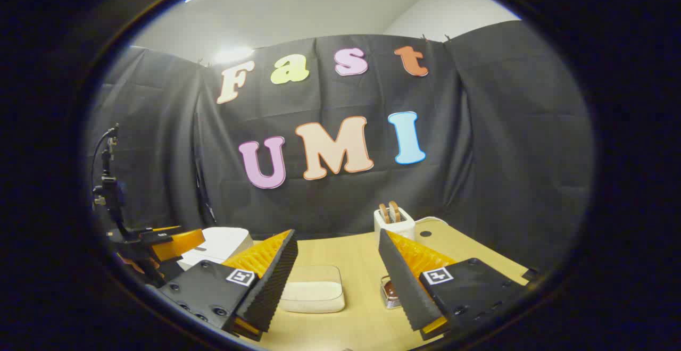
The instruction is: Close the left gripper, press the button to open the rice cooker; take a wooden spoon from the chopstick holder with the right hand, scoop a spoonful of rice and pour it into the rice cooker, then put the wooden spoon back into the chopstick holder.
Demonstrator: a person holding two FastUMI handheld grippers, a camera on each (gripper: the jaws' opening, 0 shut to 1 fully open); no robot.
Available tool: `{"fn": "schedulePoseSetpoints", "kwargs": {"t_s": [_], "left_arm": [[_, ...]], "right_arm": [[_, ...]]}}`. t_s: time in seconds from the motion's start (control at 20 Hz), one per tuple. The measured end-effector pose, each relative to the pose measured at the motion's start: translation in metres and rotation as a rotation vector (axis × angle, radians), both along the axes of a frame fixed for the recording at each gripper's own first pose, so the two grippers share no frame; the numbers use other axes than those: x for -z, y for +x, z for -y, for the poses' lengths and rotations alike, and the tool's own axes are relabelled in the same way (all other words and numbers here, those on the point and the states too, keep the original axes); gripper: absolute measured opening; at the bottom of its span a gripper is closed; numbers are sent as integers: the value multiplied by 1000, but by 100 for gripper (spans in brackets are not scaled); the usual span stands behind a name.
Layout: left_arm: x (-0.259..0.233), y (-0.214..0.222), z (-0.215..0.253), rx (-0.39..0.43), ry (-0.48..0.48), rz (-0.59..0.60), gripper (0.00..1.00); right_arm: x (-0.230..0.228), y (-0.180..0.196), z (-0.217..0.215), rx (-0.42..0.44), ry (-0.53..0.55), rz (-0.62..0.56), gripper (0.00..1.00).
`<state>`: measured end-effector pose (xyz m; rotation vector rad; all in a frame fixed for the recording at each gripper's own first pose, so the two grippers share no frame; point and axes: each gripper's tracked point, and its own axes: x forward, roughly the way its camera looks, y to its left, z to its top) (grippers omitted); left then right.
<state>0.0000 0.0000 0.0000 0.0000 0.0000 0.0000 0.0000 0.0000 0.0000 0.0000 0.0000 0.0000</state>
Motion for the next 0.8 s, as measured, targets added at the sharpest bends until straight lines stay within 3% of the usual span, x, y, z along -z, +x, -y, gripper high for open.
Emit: {"fn": "schedulePoseSetpoints", "kwargs": {"t_s": [0.8], "left_arm": [[19, -4, 18, 148, -9, -47, 94]], "right_arm": [[10, -36, 10, 125, -23, -12, 99]]}}
